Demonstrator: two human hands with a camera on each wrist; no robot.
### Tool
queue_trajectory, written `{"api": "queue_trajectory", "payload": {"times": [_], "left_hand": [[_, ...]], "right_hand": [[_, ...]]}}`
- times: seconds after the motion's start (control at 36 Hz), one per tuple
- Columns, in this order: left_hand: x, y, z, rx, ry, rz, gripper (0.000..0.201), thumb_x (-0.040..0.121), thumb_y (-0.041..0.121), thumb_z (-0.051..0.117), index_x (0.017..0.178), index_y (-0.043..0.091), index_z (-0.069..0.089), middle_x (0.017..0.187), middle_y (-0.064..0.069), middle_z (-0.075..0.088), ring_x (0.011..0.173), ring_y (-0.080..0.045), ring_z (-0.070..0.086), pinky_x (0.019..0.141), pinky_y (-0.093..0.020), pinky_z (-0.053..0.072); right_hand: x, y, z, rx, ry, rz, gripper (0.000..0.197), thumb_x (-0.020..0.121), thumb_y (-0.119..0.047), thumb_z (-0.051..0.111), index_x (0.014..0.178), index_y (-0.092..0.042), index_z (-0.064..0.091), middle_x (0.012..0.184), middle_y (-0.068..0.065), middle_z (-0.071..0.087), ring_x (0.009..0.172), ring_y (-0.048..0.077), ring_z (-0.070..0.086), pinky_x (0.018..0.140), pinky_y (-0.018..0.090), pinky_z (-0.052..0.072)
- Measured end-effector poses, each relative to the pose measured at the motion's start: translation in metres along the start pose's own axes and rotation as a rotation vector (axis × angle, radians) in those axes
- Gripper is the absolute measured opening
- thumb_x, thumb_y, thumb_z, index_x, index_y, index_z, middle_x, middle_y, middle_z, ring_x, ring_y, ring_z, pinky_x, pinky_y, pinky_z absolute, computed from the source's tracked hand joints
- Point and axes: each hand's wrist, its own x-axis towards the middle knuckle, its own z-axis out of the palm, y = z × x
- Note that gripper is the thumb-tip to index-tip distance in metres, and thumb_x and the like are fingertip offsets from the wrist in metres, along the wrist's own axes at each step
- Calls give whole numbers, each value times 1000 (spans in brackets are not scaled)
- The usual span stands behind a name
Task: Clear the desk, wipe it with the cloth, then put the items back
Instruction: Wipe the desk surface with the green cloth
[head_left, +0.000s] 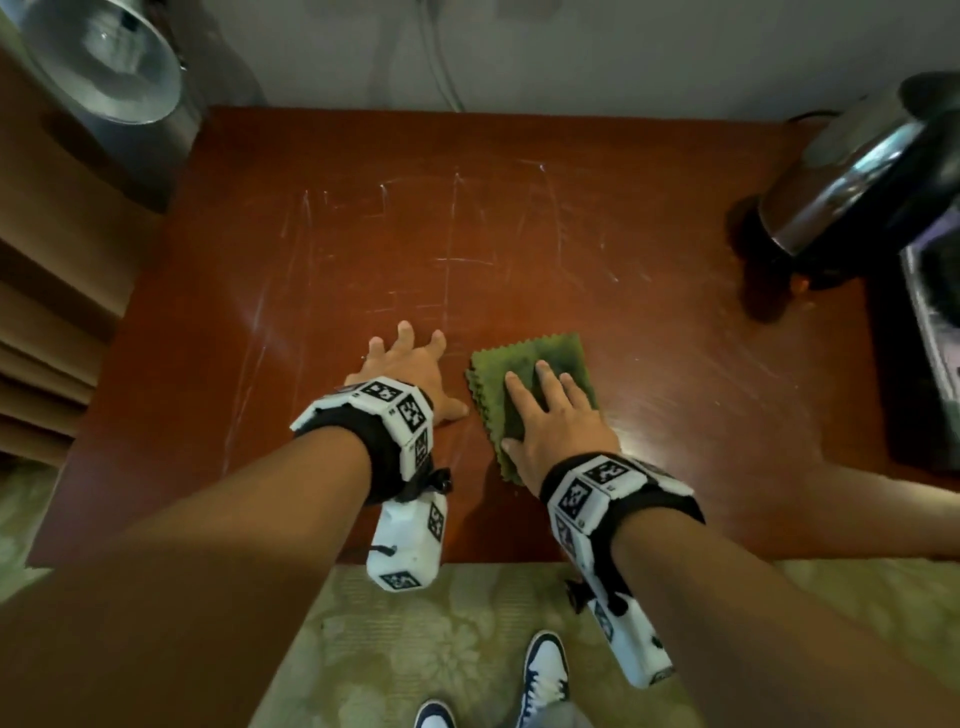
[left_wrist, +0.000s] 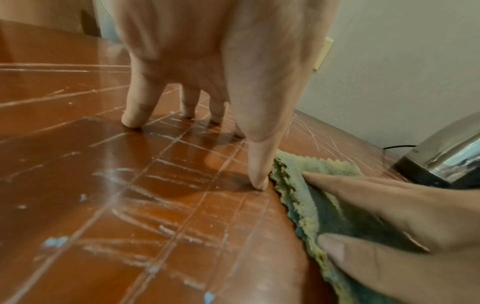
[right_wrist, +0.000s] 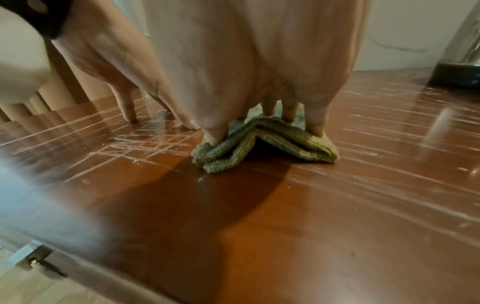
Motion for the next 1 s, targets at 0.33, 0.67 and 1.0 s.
{"api": "queue_trajectory", "payload": {"times": [0.33, 0.67, 1.0], "left_hand": [[-1, 1, -2, -73, 4, -34, 99, 78, 51, 74, 151, 41, 8, 160, 9, -7, 147, -34, 0, 103, -66, 32], [0, 3, -12, -71, -4, -54, 100, 76, 53, 75, 152, 41, 11, 162, 2, -3, 146, -37, 6, 111, -59, 28], [39, 19, -34, -117, 138, -68, 90, 79, 61, 67, 151, 45, 15, 163, 2, 2, 148, -31, 7, 113, -57, 24]], "right_hand": [[72, -17, -47, -14, 39, 35, 69, 99, -52, 36, 152, -39, -6, 160, -5, -18, 148, 26, -8, 116, 52, 15], [50, 12, -57, -82, -55, -49, 73, 100, -27, 48, 154, -36, -1, 161, -4, -7, 147, 28, 3, 110, 43, 33], [83, 20, -74, -58, -43, -71, 74, 99, -48, 42, 153, -34, -6, 160, -2, -17, 147, 28, -7, 115, 55, 18]]}}
